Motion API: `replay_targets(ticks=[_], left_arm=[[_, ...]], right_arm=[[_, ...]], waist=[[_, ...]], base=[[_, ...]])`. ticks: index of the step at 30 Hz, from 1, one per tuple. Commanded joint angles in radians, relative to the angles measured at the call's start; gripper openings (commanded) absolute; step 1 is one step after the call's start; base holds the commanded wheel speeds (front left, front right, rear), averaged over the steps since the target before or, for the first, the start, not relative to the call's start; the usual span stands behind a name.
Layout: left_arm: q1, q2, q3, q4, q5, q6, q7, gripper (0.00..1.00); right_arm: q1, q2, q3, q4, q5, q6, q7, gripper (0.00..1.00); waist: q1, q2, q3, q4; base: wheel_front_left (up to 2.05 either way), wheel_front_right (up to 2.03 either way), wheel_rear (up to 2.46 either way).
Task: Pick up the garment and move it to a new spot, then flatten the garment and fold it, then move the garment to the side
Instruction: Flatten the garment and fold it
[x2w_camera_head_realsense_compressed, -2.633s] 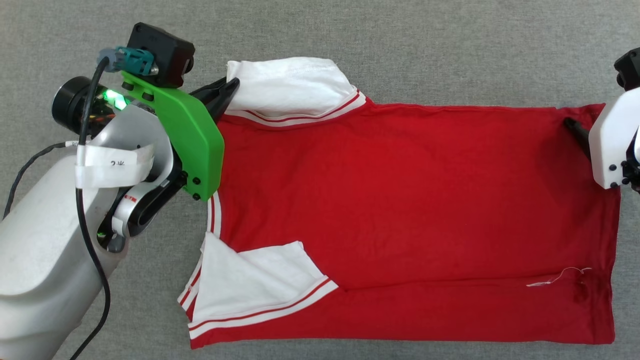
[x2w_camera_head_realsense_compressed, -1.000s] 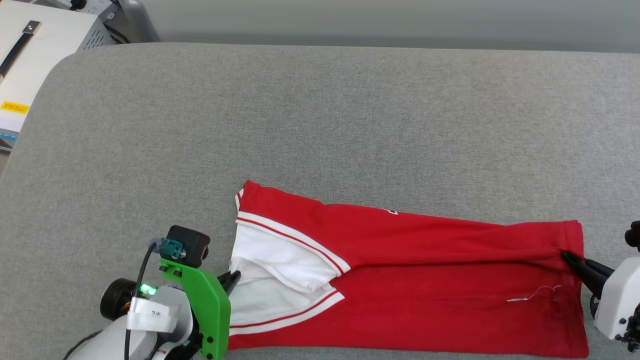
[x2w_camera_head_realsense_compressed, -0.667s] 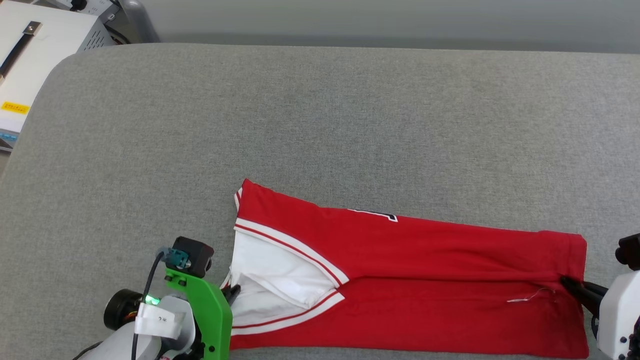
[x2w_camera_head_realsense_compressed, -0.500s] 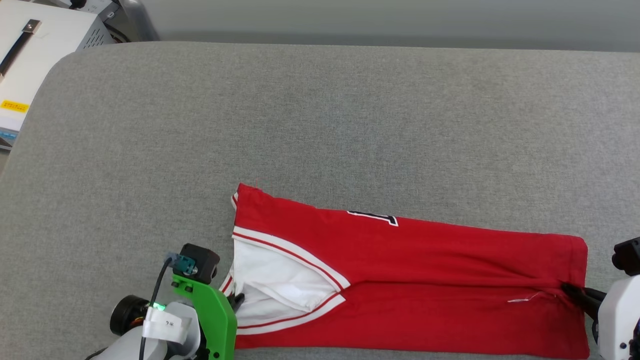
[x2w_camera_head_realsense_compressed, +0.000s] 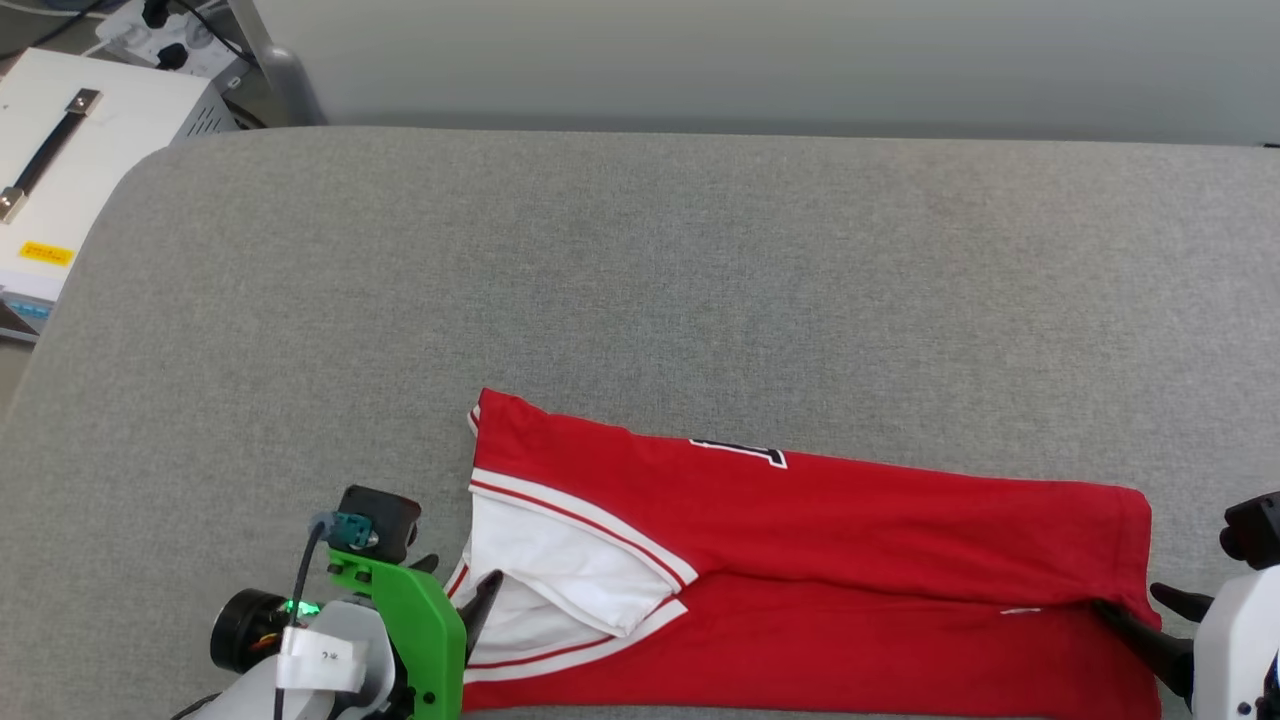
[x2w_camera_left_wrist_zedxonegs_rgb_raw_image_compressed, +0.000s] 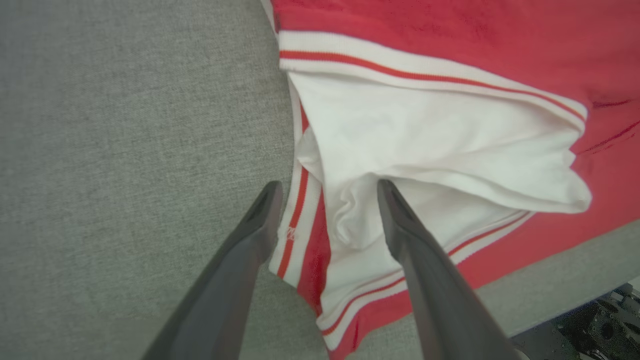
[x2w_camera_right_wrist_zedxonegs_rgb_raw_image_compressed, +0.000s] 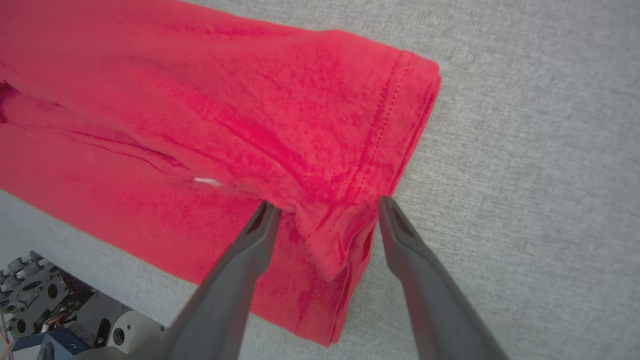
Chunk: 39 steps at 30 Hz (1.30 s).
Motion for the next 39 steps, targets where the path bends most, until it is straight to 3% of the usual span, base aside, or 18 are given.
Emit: replay_targets(ticks=[1,8,19,29,39], left_arm=[[0.023,-0.007,0.02,-0.008,-0.009,0.014,-0.027,1.0],[0.038,-0.033,0.113,-0.041,0.002,0.069,-0.215,1.0],[0.04,-0.055,0.158,0.012,0.118,0.087,-0.515,1.0],[0.04,-0.083,0.186,0.068,0.215,0.067,-0.58,1.0],[0.066,-0.136,0.255,0.077,0.284,0.021,-0.581,1.0]], right_arm=[[0.018,0.005,-0.022,-0.013,0.024,-0.001,0.018,1.0],[0.051,0.052,-0.153,-0.038,0.034,-0.001,0.121,1.0],[0.046,0.308,-0.453,0.014,-0.032,-0.001,0.328,1.0],[-0.012,0.462,-0.627,0.092,-0.141,-0.001,0.425,1.0],[-0.019,0.528,-0.625,0.129,-0.142,-0.001,0.474,1.0]], waist=[[0.0,0.0,-0.029,-0.007],[0.0,0.0,-0.058,-0.009],[0.0,0.0,-0.043,0.007],[0.0,0.0,-0.002,0.038],[0.0,0.0,0.021,0.053]], base=[[0.0,0.0,0.0],[0.0,0.0,0.0],[0.0,0.0,0.0],[0.0,0.0,0.0],[0.0,0.0,0.0]])
